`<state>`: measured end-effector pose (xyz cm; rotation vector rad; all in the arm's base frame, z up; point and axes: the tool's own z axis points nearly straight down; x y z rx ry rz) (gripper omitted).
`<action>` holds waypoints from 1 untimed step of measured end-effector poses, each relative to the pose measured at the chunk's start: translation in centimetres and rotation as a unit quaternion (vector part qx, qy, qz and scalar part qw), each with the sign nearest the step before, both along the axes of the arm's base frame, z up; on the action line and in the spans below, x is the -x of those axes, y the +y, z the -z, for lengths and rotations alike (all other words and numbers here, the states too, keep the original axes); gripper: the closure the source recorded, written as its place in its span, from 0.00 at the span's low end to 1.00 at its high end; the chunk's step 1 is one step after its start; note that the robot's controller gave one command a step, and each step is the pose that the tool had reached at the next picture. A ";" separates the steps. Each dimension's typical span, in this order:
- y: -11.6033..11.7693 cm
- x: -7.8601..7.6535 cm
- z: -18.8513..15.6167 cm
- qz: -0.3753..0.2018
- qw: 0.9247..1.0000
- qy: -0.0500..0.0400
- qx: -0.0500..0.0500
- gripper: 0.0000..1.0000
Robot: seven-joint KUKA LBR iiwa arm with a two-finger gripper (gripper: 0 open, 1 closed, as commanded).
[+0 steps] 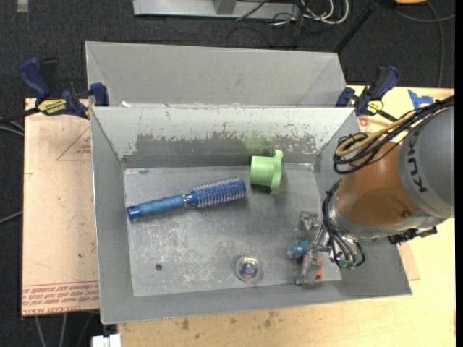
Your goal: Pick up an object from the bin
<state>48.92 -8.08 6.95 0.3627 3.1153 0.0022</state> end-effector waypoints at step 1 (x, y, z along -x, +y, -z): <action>0.0 0.0 0.0 0.000 1.000 0.000 0.000 1.00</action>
Offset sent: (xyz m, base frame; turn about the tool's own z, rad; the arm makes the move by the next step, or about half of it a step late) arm 0.0000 0.0000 0.0000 0.0000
